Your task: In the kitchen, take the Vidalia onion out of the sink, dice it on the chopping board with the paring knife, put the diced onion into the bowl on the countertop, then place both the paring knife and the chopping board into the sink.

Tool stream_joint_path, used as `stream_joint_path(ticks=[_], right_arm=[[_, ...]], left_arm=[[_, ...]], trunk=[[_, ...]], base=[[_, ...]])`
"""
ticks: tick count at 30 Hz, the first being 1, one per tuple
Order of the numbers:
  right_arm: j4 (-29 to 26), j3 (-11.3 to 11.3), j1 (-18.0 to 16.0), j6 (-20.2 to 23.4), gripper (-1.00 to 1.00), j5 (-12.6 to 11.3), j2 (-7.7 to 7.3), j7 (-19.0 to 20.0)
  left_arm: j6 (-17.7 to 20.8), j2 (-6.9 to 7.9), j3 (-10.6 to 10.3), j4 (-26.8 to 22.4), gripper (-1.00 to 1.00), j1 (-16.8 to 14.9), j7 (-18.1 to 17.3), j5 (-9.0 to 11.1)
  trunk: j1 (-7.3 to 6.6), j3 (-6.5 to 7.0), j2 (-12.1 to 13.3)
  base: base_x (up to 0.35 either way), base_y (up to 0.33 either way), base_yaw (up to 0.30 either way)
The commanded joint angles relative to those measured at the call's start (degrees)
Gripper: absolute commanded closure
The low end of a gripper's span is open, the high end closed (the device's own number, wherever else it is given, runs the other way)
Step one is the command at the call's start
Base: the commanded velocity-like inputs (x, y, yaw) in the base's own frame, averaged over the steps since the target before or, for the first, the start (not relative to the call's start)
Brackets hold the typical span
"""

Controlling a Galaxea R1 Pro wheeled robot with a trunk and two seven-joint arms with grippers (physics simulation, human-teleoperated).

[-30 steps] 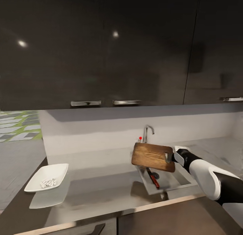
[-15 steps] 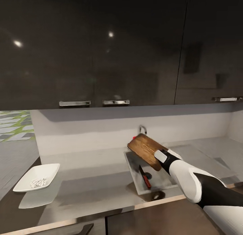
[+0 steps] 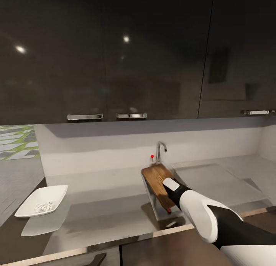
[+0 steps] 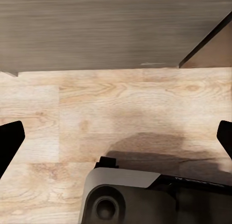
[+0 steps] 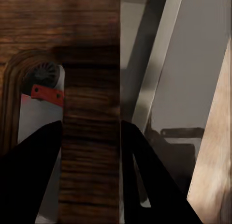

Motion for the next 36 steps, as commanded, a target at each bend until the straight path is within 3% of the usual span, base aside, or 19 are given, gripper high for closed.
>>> stream_joint_path(ticks=[1,8,20,28,31,34,36], right_arm=[[-0.09,-0.11,0.14,-0.52,1.0,0.37,0.02,-0.34],[-0.14,-0.08,1.68,-0.61,1.0,0.3,0.02,-1.25],[-0.18,-0.13,2.09,-0.7,1.0,0.29,0.02,-1.29],[-0.18,-0.13,2.09,-0.82,1.0,0.26,0.02,-1.5],[-0.34,-0.14,2.09,-1.63,1.0,0.02,0.02,-3.69],[-0.87,-0.14,2.09,-5.47,1.0,-0.63,0.02,-9.01],[-1.05,-0.14,2.09,-6.96,1.0,-0.74,0.02,-10.54]], left_arm=[[-0.38,-0.02,-0.41,0.24,-1.0,-0.08,0.1,0.38],[-0.37,-0.01,-0.39,0.24,-1.0,-0.08,0.2,0.44],[-0.37,0.18,-0.32,0.24,-1.0,-0.08,0.36,0.46],[-0.43,0.54,-0.29,0.24,-1.0,-0.08,0.36,0.67],[-0.45,0.64,-0.25,0.19,-1.0,-0.08,0.36,0.7],[-0.49,0.63,-0.24,0.16,-1.0,-0.08,0.36,0.94],[-0.52,0.62,-0.23,0.15,-1.0,-0.08,0.36,1.43]], trunk=[[0.02,-0.02,-0.05],[0.02,-0.02,-0.05],[0.02,-0.02,-0.05],[0.02,-0.02,-0.05],[0.02,-0.02,-0.05],[0.02,-0.02,-0.05],[0.02,-0.02,-0.05]], base=[[0.0,0.0,0.0],[0.0,-0.083,0.052],[0.115,-0.263,0.09],[0.037,-0.043,0.001],[0.003,-0.003,0.0],[0.0,0.0,0.0],[0.0,0.0,0.0]])
